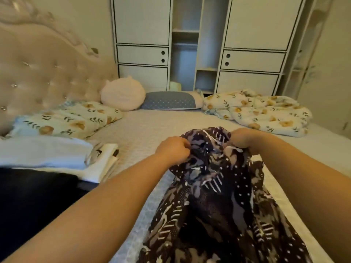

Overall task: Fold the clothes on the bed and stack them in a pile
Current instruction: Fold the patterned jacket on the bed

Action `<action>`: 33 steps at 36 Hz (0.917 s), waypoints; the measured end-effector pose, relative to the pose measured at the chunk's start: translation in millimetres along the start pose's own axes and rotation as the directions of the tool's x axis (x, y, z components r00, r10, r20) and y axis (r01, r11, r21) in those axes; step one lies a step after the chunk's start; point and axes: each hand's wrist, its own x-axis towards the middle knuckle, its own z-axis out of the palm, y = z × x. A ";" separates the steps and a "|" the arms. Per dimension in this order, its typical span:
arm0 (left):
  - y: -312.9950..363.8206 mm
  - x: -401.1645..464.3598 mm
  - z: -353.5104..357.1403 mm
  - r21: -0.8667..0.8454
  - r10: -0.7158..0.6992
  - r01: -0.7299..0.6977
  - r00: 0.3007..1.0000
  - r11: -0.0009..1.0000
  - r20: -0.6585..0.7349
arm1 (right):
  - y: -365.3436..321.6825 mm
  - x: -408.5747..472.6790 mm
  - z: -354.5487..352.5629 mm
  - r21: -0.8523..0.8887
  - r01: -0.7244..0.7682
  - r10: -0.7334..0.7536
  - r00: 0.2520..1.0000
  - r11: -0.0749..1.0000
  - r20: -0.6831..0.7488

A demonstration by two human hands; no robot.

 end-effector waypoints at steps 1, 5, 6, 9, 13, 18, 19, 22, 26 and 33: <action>1.0 8.4 8.1 0.113 0.011 -0.017 0.998 0.993 0.054 | 13.1 1.6 -6.0 -0.104 -0.004 0.003 1.000 0.995 -0.007; 9.3 37.0 64.4 0.261 0.057 -0.126 0.965 0.957 0.257 | 68.0 23.6 -6.0 -0.504 -0.092 0.036 0.992 0.859 -0.120; 10.9 41.7 83.1 0.302 0.045 -0.131 0.960 0.944 0.276 | 82.6 29.4 0.5 -0.518 -0.134 0.063 0.986 0.845 -0.153; 9.1 53.0 137.6 0.302 -0.060 -0.045 0.941 0.952 0.332 | 118.6 47.1 29.1 -0.511 -0.217 0.117 0.968 0.831 -0.220; -5.9 60.9 186.7 0.334 -0.078 -0.025 0.953 0.942 0.291 | 151.3 68.0 73.2 -0.486 -0.117 0.006 0.974 0.866 -0.225; -27.7 65.5 204.9 0.249 0.058 -0.056 0.998 0.967 -0.001 | 163.0 85.9 104.4 -0.328 -0.026 -0.039 0.981 0.944 -0.191; -30.4 67.4 204.7 0.215 0.054 -0.032 0.994 0.976 -0.098 | 164.8 89.1 108.2 -0.330 -0.039 -0.021 0.984 0.943 -0.175; -38.4 75.6 197.8 0.225 -0.044 0.109 0.959 0.968 -0.279 | 167.8 90.3 118.2 -0.438 -0.036 -0.050 0.982 0.898 -0.183; -45.9 91.1 184.9 0.368 -0.148 0.223 0.964 0.903 -0.222 | 171.2 89.4 119.8 -0.432 0.082 -0.204 0.948 0.898 -0.244; -14.7 123.5 171.2 0.219 0.013 0.073 0.929 0.973 -0.369 | 178.0 90.8 53.2 -0.652 0.003 -0.204 0.951 0.758 -0.233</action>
